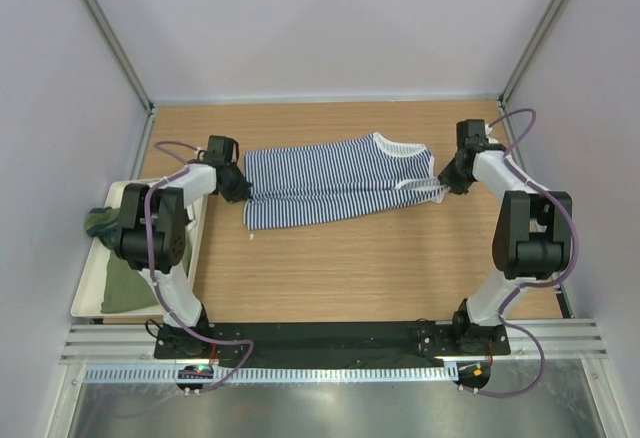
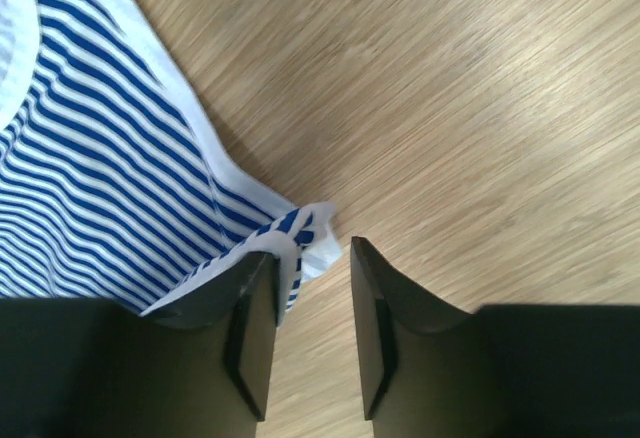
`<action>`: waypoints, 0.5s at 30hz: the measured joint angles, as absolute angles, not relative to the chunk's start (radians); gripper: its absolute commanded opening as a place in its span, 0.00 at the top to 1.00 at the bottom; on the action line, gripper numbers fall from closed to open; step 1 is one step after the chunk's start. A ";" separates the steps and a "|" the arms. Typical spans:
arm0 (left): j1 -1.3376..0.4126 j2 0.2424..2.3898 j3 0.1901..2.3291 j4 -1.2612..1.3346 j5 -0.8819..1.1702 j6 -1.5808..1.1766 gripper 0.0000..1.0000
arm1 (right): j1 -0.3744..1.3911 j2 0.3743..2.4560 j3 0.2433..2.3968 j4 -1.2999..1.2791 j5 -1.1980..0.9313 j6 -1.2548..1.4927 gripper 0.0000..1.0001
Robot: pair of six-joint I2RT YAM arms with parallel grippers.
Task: Fold and stack the tank tops
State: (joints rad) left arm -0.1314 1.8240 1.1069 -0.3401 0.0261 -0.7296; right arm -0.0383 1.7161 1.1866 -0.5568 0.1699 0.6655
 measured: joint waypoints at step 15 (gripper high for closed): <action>-0.132 1.830 1.124 -0.326 0.059 -0.723 0.55 | -0.083 1.807 1.211 -0.527 0.112 0.657 0.14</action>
